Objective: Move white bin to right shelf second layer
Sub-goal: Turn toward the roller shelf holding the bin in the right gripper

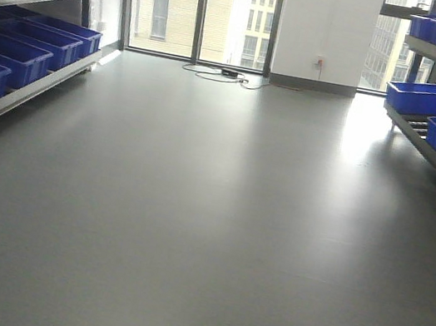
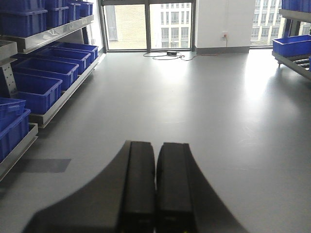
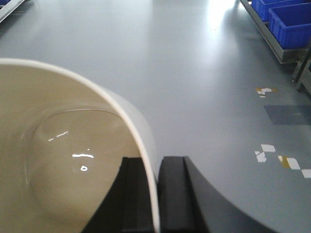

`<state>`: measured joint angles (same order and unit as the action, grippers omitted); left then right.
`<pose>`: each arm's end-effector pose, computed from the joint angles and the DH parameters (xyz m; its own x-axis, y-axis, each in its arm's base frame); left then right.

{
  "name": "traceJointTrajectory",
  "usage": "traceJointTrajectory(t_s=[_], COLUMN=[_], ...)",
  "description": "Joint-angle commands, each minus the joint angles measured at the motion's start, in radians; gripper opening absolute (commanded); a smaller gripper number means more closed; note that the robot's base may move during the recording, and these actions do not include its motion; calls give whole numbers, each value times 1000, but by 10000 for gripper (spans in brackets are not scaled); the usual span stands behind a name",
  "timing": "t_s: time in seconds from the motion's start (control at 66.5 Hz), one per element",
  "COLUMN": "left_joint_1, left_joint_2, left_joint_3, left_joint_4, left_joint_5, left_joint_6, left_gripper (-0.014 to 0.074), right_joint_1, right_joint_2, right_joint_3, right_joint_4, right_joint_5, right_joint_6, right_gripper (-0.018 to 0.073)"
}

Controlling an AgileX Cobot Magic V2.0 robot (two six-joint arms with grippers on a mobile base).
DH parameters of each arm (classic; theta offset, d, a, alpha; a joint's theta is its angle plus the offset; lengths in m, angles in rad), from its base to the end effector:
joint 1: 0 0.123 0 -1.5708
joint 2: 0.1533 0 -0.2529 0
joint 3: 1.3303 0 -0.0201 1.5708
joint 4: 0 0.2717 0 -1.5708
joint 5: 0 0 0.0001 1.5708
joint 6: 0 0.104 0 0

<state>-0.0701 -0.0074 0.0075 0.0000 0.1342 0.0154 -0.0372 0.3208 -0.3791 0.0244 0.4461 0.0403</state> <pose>0.1223 -0.0086 0.1984 -0.0459 0.0187 -0.9988 0.0708 0.9974 0.0154 0.1402 -0.0041 0.2669 -0.2935 0.0732 -0.9531 0.0455 0.9970 0.0626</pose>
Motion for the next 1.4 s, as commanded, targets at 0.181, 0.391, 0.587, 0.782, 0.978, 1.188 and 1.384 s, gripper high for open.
traceJointTrajectory(t_s=[0.181,0.391,0.587,0.782,0.978,1.188,1.384], left_joint_1=[-7,-7,-7,-7,-7,-7,-7], left_joint_2=[-16,-16,-16,-16,-16,-16,-16], left_joint_3=[37,37,37,37,37,37,37], left_joint_4=[0,0,0,0,0,0,0], left_joint_5=[-86,-86,-86,-86,-86,-86,-86], left_joint_6=[-3,-3,-3,-3,-3,-3,-3], left_gripper=[85,85,85,85,85,85,85], right_joint_1=[-2,-2,-2,-2,-2,-2,-2], right_joint_2=[5,5,5,5,5,5,5], right_joint_3=[-31,-31,-31,-31,-31,-31,-31], right_joint_4=[-2,-2,-2,-2,-2,-2,-2], right_joint_5=[-98,-98,-98,-98,-98,-98,-98], right_joint_6=[5,5,5,5,5,5,5], right_gripper=[48,48,48,48,48,48,48])
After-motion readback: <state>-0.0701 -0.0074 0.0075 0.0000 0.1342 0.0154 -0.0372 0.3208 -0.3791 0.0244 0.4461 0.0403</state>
